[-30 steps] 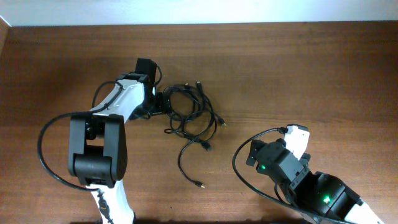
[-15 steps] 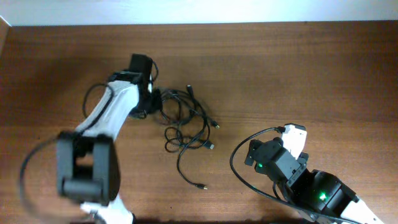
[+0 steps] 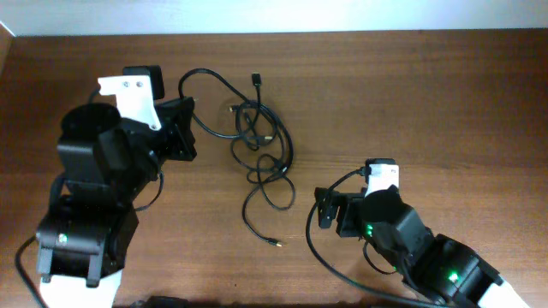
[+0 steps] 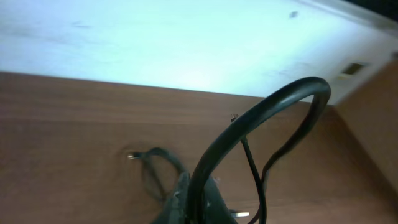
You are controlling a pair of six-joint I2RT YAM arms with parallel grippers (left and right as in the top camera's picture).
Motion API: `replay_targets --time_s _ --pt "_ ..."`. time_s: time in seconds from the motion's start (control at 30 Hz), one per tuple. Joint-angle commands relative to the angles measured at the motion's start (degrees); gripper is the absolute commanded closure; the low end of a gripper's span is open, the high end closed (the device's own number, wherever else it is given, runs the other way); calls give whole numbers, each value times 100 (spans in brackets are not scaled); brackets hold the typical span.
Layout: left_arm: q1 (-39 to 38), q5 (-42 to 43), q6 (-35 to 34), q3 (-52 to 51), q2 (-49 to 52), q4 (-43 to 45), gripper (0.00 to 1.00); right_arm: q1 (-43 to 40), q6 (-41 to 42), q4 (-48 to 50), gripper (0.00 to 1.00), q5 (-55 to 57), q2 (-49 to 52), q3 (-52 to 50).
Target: Untangle cables
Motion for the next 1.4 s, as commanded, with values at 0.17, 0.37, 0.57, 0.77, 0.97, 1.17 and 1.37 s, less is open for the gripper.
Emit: replay_targets --time_s 0.17,0.37,0.57,0.77,0.97,1.17,1.37 --pt "17 1635 -181 26 -166 168 100 -13 -887 415 1 -929 -616 46" --pt "17 2924 -415 26 -166 632 100 -13 -994 343 1 -909 -614 44" --pt "17 3283 -796 26 -168 654 100 -13 -988 -254 1 682 -352 44" --pt "17 3322 -787 26 -168 612 100 -20 -966 -323 1 1954 442 44" --pt "17 2057 -358 26 -166 223 100 -20 243 -2262 1 3346 468 44" --pt "17 2059 -358 26 -166 232 100 -20 525 -2465 1 3777 468 44" --pt "17 2057 -752 26 44 267 100 -13 -332 -1163 1 2046 380 44"
